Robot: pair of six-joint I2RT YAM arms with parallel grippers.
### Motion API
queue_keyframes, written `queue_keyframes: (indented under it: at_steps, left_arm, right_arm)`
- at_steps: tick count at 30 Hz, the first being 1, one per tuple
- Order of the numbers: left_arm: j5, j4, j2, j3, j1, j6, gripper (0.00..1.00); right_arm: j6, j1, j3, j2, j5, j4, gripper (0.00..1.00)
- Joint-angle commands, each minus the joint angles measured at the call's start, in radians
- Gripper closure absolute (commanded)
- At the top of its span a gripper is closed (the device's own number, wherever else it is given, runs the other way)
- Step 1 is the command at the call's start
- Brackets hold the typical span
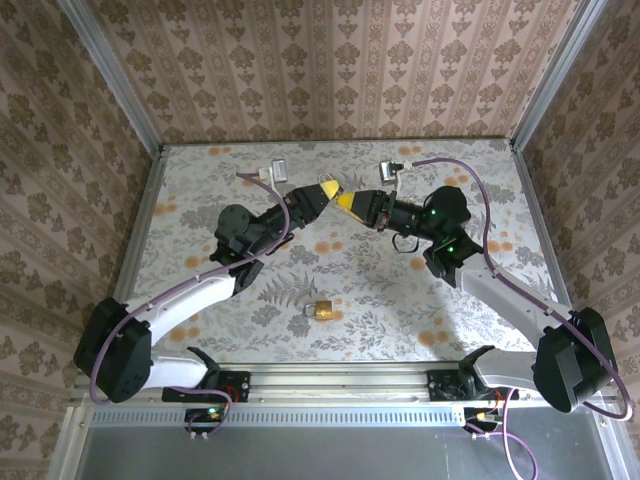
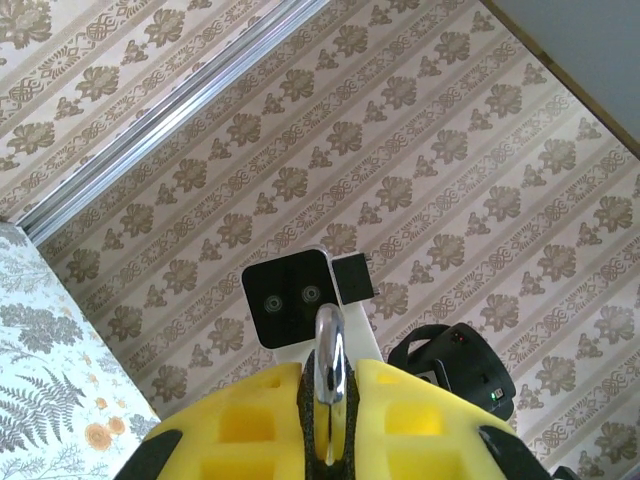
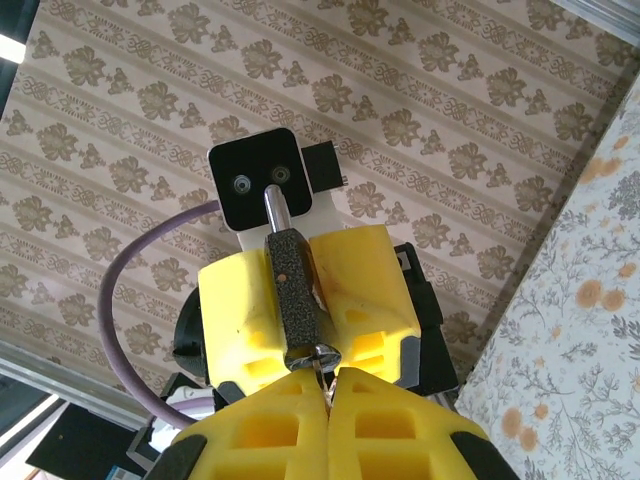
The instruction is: Unlock with the key
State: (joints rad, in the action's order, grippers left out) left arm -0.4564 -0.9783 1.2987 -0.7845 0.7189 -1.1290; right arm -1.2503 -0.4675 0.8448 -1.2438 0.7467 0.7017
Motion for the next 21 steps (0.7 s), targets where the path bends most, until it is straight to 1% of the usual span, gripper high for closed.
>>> queue_keyframes:
  at_steps: [1, 2, 4, 6, 8, 9, 12, 14, 16, 19, 21]
  left_arm:
    - [-0.145, 0.048, 0.016, 0.053, 0.069, 0.023, 1.0]
    - [-0.156, 0.035, 0.009, 0.064, 0.069, 0.039, 1.0]
    - [-0.18, -0.051, -0.006, 0.091, 0.057, 0.064, 1.0]
    - [-0.267, -0.165, -0.012, 0.097, 0.025, 0.076, 1.0]
    - [-0.318, -0.252, -0.025, 0.097, -0.015, 0.098, 1.0]
    - [-0.335, -0.253, -0.033, 0.095, -0.045, 0.115, 1.0]
    - [-0.383, -0.298, -0.028, 0.08, -0.11, 0.119, 1.0]
    - [-0.409, -0.293, -0.026, 0.066, -0.122, 0.143, 1.0]
    - [-0.43, -0.282, -0.024, 0.058, -0.132, 0.17, 1.0]
    - [-0.429, -0.3, -0.014, 0.055, -0.138, 0.208, 1.0]
    - [-0.414, -0.298, 0.001, 0.037, -0.141, 0.225, 1.0]
  right_arm:
    - [-0.012, 0.001, 0.067, -0.001, -0.074, 0.137, 1.0]
    - [-0.037, 0.012, 0.059, -0.006, -0.083, 0.179, 1.0]
    - [-0.163, 0.032, 0.044, -0.037, -0.097, 0.325, 1.0]
    - [-0.33, 0.045, 0.046, -0.094, -0.119, 0.5, 1.0]
    - [-0.449, 0.047, 0.06, -0.139, -0.143, 0.58, 1.0]
    - [-0.505, 0.047, 0.065, -0.161, -0.162, 0.612, 1.0]
    - [-0.597, 0.049, 0.085, -0.176, -0.179, 0.608, 1.0]
    - [-0.663, 0.051, 0.095, -0.178, -0.196, 0.618, 1.0]
    - [-0.696, 0.049, 0.101, -0.163, -0.205, 0.602, 1.0]
    - [-0.756, 0.041, 0.095, -0.156, -0.245, 0.603, 1.0]
    - [-0.745, 0.042, 0.086, -0.155, -0.241, 0.583, 1.0]
